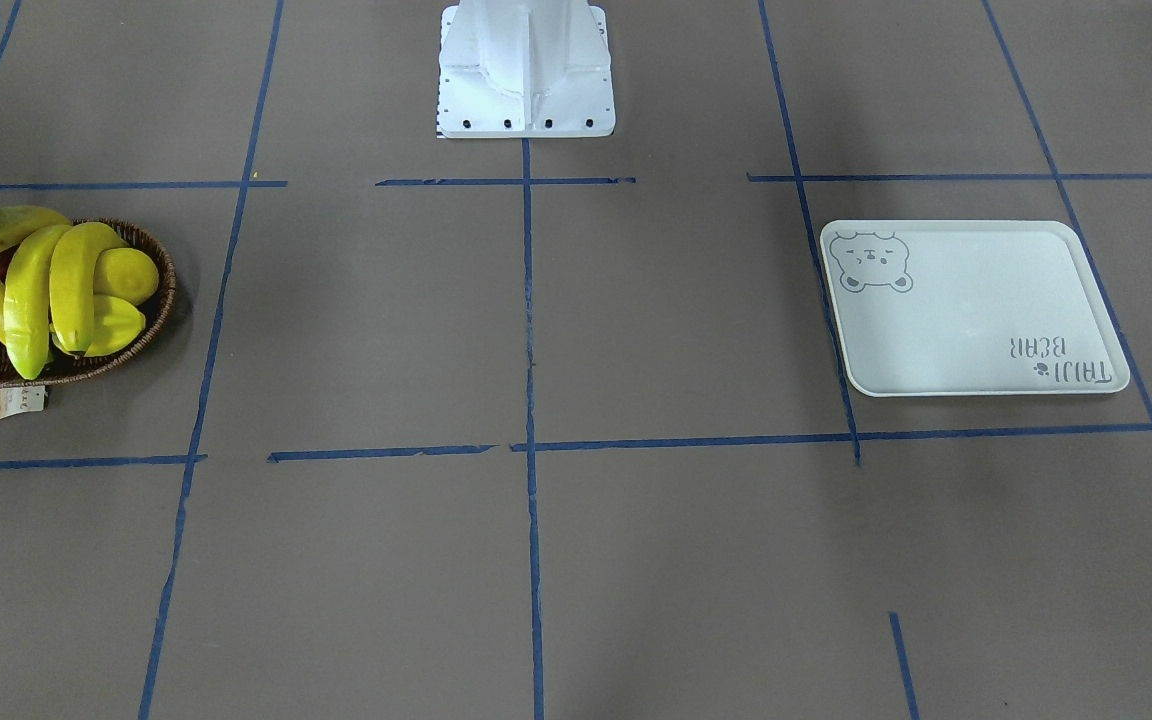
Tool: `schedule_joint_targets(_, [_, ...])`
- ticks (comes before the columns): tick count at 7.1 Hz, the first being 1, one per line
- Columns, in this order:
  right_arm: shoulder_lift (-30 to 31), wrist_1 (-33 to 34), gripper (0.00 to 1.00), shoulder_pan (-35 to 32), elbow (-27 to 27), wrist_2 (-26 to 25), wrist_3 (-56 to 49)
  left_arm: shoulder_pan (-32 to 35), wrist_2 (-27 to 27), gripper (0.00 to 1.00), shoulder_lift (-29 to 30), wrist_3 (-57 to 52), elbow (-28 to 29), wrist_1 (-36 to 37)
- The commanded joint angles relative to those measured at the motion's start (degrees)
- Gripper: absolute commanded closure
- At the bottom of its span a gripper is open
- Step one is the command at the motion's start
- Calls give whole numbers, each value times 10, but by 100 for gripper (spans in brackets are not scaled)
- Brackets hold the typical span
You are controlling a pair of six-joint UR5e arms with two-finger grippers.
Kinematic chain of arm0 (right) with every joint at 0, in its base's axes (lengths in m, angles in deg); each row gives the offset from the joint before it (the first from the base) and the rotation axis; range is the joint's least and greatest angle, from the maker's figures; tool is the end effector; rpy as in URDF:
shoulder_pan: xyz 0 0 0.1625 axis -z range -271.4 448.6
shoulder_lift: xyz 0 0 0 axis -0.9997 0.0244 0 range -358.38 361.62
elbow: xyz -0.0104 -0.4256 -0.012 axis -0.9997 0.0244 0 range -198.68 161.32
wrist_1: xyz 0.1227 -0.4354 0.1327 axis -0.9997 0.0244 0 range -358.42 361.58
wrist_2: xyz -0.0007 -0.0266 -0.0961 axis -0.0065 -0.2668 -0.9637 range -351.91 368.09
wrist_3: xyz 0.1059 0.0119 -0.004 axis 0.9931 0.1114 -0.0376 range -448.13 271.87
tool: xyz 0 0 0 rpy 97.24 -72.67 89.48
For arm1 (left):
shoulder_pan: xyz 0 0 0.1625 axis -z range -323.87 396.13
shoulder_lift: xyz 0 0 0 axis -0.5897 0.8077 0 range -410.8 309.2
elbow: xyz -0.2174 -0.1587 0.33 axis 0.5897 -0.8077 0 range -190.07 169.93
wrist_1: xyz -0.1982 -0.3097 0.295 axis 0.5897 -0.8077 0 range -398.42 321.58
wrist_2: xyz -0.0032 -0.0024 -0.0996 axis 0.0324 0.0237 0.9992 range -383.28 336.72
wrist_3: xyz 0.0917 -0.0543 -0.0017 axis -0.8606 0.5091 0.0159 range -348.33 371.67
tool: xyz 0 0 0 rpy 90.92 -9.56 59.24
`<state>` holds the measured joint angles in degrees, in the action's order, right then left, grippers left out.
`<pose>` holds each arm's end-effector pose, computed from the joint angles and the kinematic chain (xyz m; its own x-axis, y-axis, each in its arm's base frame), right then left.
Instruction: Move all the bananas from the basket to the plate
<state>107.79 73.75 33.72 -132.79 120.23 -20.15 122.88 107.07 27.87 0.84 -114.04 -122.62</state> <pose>-0.1896 -0.4314 0.5547 0.7289 0.4329 0.5303 -0.4208 0.8944 -0.1517 -0.0379 -0.4660 0.6459 0.7387 0.1948 -0.6453 -0.1990 0.9777 0.0672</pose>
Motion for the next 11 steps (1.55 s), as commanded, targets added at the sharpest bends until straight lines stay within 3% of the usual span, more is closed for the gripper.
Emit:
schedule_joint_targets(1, [1, 1, 85, 13, 0, -14, -7, 0, 0, 0, 0, -1, 2, 0])
schedule_joint_targets(3, [6, 1, 97, 10, -6, -12, -41, 0, 0, 0, 0, -1, 1, 1])
schedule_joint_targets(6, [62, 2, 98, -9, -62, 28, -139, 0, 0, 0, 0, -1, 1, 0])
schedule_joint_targets(9, [59, 28, 99, -103, -68, 129, -240, 0, 0, 0, 0, 0, 1, 1])
schedule_joint_targets(11, [38, 54, 99, -128, -77, 149, -263, -1, 1, 0, 0, -1, -2, 0])
